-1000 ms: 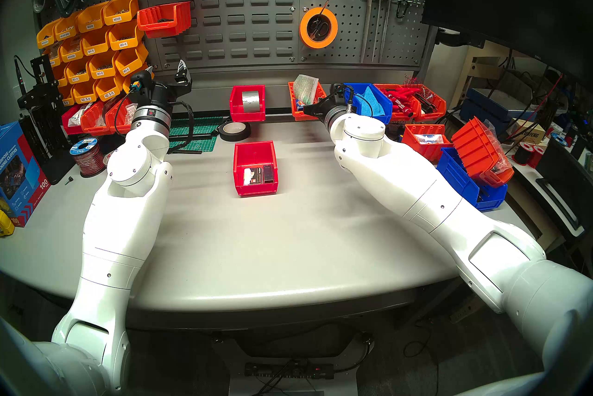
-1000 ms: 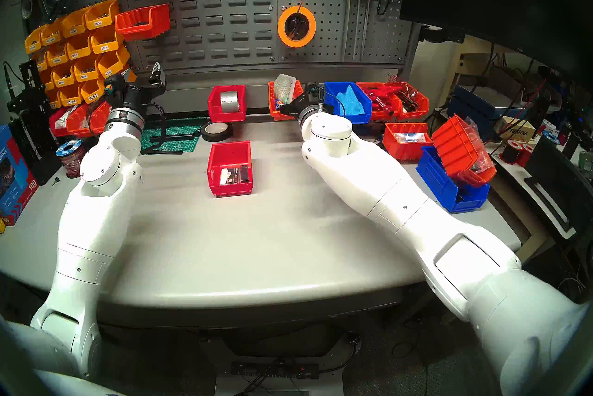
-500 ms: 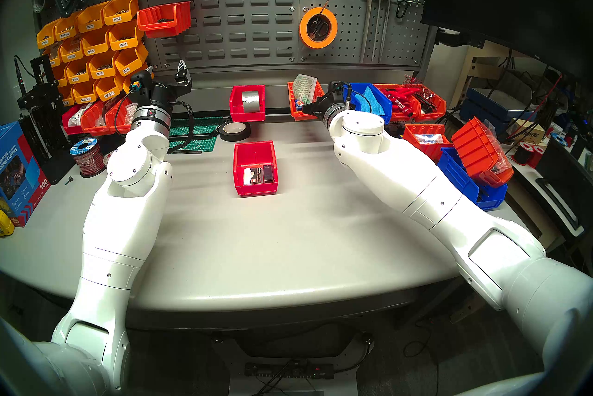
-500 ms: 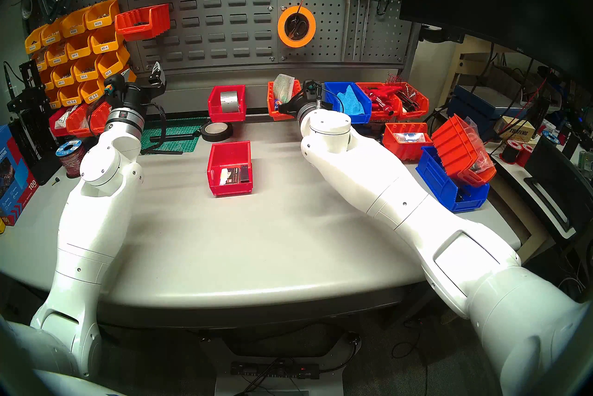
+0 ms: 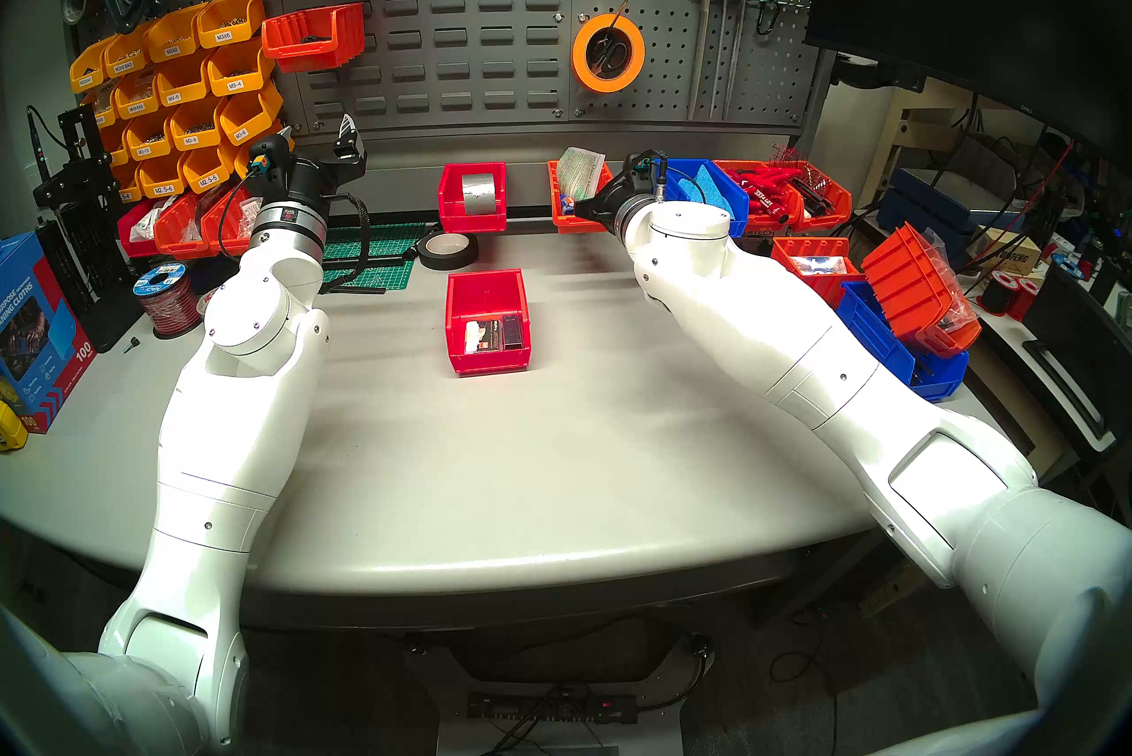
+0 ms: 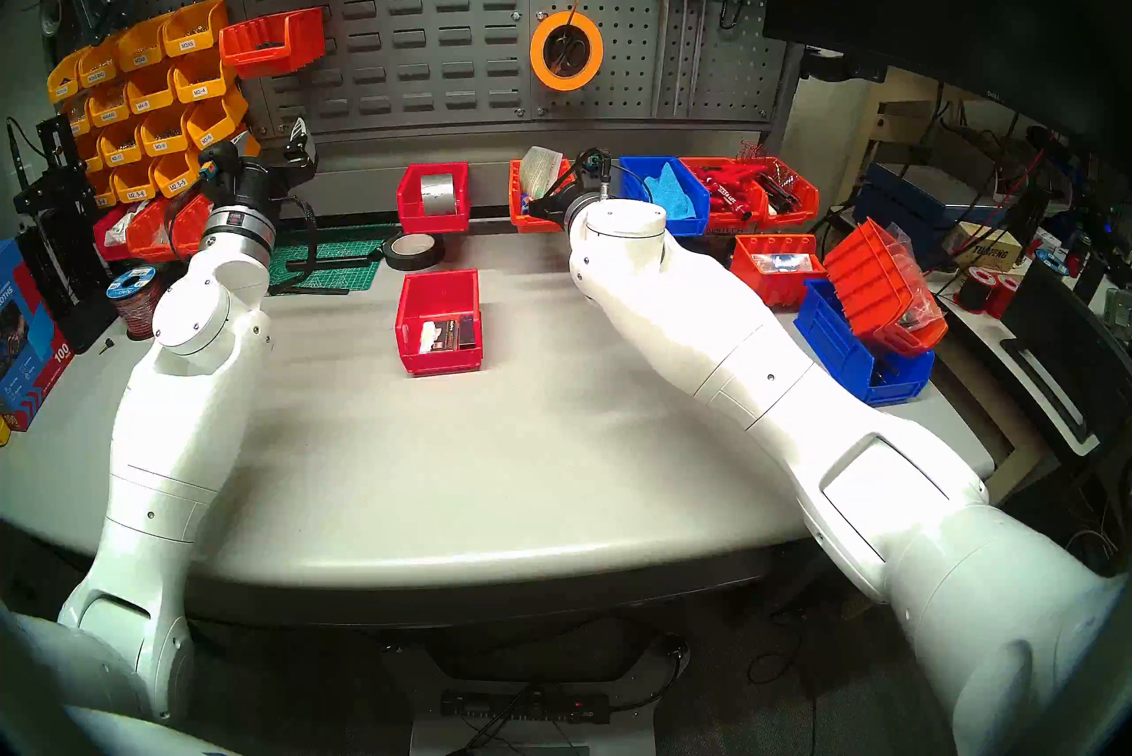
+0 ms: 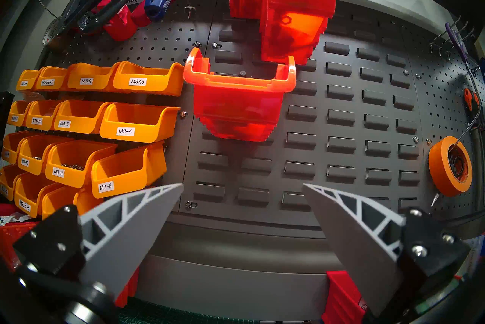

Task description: Hang all the unorganized tool boxes onto the wall

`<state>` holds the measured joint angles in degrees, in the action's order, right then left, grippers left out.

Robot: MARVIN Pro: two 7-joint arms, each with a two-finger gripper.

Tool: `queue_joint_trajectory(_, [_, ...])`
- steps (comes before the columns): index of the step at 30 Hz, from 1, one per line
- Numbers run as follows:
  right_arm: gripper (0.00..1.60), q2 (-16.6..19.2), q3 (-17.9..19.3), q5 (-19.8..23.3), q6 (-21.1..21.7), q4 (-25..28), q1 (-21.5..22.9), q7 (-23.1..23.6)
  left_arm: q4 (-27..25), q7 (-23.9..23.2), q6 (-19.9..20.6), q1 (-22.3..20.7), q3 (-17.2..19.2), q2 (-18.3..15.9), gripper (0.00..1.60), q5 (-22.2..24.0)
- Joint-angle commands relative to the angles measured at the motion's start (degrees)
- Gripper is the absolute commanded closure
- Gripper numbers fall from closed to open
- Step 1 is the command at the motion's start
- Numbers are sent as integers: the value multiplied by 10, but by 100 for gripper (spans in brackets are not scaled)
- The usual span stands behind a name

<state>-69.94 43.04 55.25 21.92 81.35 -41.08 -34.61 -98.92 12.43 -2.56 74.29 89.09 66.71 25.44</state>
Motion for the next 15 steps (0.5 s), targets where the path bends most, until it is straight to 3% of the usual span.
queue_joint_trajectory(1, [160, -1, 5, 1, 5, 15, 6, -9, -5, 0, 0, -6, 1, 0, 0, 1])
queue_joint_trajectory(15, [160, 20, 5, 29, 62, 47, -1, -22, -5, 0, 0, -6, 1, 0, 0, 1])
